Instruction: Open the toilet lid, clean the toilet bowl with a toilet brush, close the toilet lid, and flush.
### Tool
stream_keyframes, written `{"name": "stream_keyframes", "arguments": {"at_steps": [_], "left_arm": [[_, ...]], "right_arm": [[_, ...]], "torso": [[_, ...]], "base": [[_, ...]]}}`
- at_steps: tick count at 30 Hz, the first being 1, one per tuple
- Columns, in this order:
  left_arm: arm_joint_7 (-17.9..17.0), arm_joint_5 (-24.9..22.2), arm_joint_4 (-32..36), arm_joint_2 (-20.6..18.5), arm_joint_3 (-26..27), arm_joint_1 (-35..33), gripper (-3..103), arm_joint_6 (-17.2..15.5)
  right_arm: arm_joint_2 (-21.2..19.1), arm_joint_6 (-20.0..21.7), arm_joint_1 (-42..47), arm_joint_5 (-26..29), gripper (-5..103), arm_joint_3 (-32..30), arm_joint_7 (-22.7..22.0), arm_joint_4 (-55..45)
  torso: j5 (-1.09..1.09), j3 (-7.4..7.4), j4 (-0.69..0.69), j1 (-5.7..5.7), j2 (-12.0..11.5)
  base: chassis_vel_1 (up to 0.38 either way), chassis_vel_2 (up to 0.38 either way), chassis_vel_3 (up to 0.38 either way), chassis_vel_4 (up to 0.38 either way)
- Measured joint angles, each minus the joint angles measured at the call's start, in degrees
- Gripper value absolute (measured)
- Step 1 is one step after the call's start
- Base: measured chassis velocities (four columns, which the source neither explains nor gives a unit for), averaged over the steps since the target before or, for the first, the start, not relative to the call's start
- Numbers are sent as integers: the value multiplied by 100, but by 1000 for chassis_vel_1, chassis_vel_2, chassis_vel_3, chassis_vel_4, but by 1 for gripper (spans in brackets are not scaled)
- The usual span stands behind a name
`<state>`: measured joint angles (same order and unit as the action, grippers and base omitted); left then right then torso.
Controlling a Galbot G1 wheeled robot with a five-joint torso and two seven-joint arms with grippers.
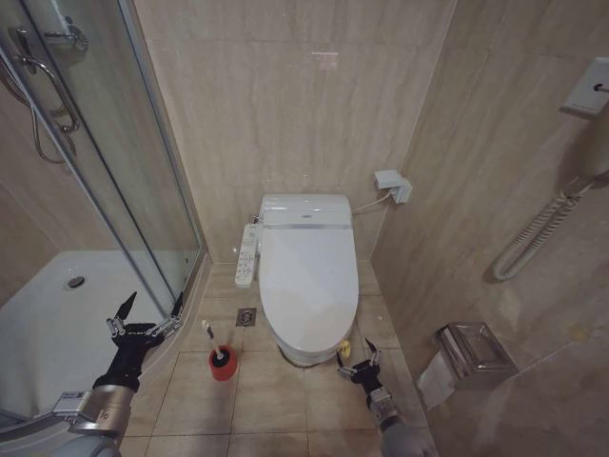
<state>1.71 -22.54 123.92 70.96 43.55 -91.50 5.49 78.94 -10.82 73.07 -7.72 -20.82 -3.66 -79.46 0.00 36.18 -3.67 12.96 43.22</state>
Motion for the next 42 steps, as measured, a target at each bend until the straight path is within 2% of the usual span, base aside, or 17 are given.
{"name": "stream_keyframes", "arguments": {"at_steps": [14,17,20,21,26,42], "left_arm": [[0,0,0,0,0,0,100,0],[0,0,0,0,0,0,100,0],[0,0,0,0,0,0,100,0],[0,0,0,0,0,0,100,0],[0,0,0,0,0,0,100,0],[0,0,0,0,0,0,100,0]], "right_arm": [[147,3,14,-382,100,-108,-480,101],[141,-12,52,-386,100,-109,-450,98],[138,-118,147,-376,100,-86,-190,32],[140,-164,171,-368,89,-65,-119,16],[178,-264,184,-331,89,-23,-16,-11],[235,-294,-31,-325,88,-46,-102,98]], "torso": [[0,0,0,0,0],[0,0,-1,0,0],[0,0,-1,0,0],[0,0,-1,0,0],[-1,0,0,0,0],[-2,0,-3,-1,0]], "base": [[0,0,0,0],[0,0,0,0],[0,0,0,0],[0,0,0,0],[0,0,0,0],[0,0,0,0]]}}
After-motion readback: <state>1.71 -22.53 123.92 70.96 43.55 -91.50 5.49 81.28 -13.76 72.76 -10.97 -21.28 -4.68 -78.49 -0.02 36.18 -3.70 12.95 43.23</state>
